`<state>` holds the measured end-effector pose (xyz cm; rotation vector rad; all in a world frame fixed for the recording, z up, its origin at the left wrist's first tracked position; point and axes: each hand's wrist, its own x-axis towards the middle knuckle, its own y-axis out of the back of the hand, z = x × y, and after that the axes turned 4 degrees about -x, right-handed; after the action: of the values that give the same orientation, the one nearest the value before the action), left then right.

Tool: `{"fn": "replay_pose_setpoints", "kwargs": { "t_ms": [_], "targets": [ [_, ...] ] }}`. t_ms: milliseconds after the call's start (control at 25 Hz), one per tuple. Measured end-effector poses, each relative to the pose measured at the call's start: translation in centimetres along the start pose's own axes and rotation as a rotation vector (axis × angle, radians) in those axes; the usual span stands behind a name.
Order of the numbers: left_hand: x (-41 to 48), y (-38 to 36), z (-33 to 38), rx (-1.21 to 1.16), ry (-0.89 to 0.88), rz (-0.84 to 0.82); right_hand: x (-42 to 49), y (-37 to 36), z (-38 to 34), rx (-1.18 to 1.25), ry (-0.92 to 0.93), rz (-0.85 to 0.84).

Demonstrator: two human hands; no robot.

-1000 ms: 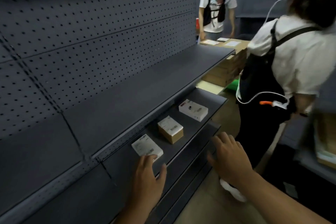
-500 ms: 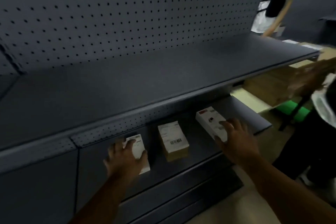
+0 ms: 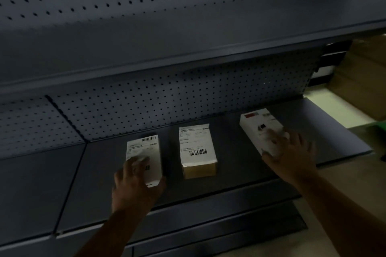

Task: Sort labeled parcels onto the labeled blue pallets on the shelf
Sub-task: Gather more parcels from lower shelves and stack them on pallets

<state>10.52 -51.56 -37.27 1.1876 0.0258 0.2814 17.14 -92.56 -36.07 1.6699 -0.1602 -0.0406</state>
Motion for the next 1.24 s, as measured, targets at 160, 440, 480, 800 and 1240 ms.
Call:
{"fn": "replay_pose_setpoints", "kwargs": {
  "t_ms": [160, 440, 480, 800, 1240],
  "targets": [
    [0.2, 0.2, -0.1, -0.096, -0.055, 0.06, 1.2, -0.8, 0.9, 0.073, 0.044, -0.036],
    [-4.2, 7.4, 3.3, -0.231, -0.168, 0.161, -3.5, 5.4, -2.3, 0.14, 0.041, 0.08],
    [-5.2, 9.1, 4.0, -0.25, -0.157, 0.158, -4.6, 7.1, -3.0, 0.171, 0.038, 0.056],
    [-17.5, 18.9, 6.0, -0.282, -0.008, 0.244, -15.9, 15.9, -10.3, 0.371, 0.308, 0.022],
    [-33.7, 30.4, -12.3, -0.165, 0.469, 0.554, -29.2, 17.7, -34.5, 0.376, 0.929, -0.102]
  ]
}}
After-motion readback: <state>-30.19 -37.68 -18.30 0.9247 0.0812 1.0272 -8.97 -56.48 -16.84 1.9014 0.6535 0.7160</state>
